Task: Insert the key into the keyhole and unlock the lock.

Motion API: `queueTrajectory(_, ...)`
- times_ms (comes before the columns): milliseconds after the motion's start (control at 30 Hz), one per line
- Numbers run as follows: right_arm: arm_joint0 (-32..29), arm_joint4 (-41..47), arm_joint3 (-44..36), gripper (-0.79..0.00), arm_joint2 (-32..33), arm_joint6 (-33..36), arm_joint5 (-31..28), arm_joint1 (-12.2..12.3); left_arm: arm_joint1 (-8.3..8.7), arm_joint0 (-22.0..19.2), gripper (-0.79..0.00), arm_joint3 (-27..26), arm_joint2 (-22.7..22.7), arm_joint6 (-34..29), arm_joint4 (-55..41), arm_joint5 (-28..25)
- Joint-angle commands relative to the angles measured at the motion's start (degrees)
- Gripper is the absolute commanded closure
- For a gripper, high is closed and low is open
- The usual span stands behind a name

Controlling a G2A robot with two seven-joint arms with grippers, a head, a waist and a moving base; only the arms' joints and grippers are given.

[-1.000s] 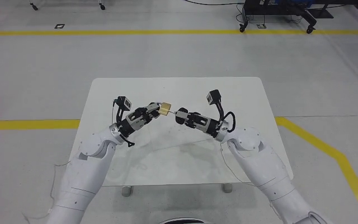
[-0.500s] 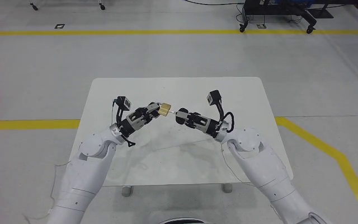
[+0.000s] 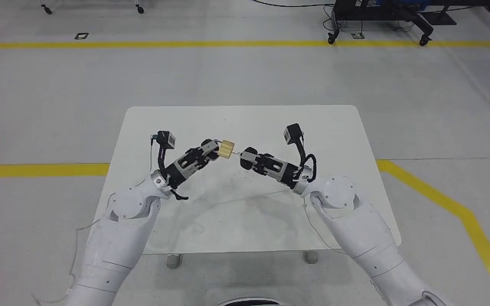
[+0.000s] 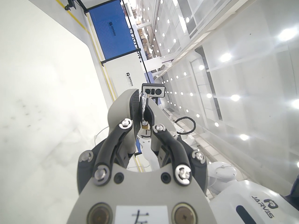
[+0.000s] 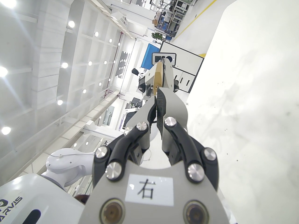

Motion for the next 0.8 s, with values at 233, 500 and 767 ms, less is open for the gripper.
queueTrajectory(233,0.19,0.01,0.39,0.0,-0.51,-0.23,0.14,-0.11,-0.1,0.37,0.0,-0.43,0.58,1.62,2.68,-0.6)
queueTrajectory(500,1.16,-0.24,1.0,0.0,-1.71,0.02,0.54,-0.37,-0.11,0.27,0.0,-0.33,0.51,1.04,2.35,-0.38)
queueTrajectory(767,2.13,0.54,2.04,0.0,-2.43,0.39,0.62,-0.62,-0.11,0.26,0.0,-0.35,0.38,1.01,2.43,-0.34)
